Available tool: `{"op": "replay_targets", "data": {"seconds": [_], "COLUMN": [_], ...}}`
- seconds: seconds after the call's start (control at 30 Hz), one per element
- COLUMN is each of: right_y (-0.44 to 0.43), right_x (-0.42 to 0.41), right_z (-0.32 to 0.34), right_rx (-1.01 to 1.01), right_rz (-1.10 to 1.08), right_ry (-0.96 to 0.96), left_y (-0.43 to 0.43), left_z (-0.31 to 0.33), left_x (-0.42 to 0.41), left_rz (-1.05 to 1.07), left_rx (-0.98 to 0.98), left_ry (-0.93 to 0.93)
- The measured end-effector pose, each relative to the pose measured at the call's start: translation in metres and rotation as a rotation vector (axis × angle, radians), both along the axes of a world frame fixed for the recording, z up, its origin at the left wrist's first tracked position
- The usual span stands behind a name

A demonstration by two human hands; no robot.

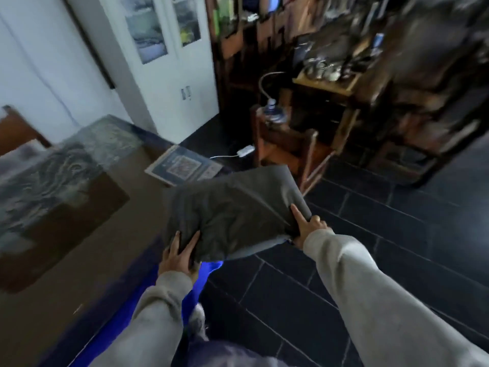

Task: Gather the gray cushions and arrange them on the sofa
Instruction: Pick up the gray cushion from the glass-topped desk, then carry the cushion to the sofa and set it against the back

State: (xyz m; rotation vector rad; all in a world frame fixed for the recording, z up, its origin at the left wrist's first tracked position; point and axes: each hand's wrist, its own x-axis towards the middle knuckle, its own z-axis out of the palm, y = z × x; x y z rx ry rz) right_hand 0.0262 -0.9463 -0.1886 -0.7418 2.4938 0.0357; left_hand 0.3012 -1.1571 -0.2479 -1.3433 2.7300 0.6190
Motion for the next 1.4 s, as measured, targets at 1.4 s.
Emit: {"op": "replay_targets", "data": {"seconds": [1.4], "right_y": [0.996], "right_x": [0.216], "right_z": [0.203], "right_rx": [-1.262], "right_rz": [-2.250], "right_ry": [0.487], "left_y": [1.050], "left_z": [0.036], "left_x": [-0.451], "left_rz": [-1.251], "left_rx": [1.180], "left_ry": [-0.142]}}
